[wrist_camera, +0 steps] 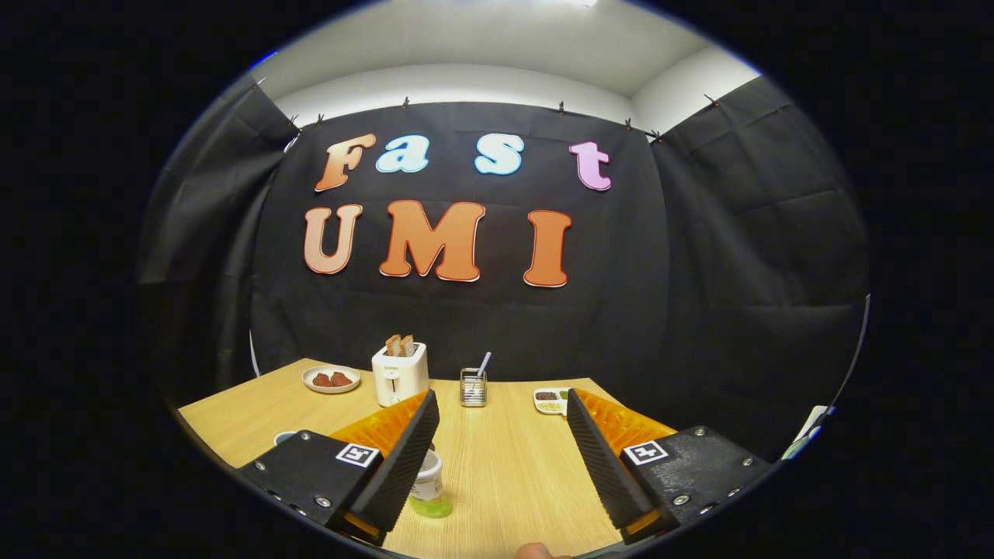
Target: Take the bottle from table, then pour the juice into the cup, finally place the bottle on the coaster
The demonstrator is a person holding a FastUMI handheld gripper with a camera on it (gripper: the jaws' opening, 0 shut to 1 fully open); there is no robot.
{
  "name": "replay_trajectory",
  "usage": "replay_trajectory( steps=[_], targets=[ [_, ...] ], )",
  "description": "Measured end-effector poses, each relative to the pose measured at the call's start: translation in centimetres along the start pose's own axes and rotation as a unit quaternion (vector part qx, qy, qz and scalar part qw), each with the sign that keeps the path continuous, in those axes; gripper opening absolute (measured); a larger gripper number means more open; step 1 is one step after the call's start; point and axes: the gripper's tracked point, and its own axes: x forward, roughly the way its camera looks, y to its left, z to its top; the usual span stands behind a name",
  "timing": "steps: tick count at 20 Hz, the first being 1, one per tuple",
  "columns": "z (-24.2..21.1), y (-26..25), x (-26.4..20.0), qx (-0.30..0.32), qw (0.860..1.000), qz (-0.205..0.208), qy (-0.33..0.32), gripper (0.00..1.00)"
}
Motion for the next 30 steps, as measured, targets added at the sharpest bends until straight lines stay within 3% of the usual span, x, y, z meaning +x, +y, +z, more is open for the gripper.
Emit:
replay_trajectory(
  steps=[8, 15, 30],
  targets=[
    [-6.9, 4.9, 1.2, 0.027, 0.998, 0.051, 0.036, 0.99],
    [-12.4, 7.7, 2.1, 0.051, 0.994, 0.07, 0.064, 0.99],
    [-20.9, 9.1, 4.9, 0.06, 0.99, 0.031, 0.122, 0.99]
  ],
)
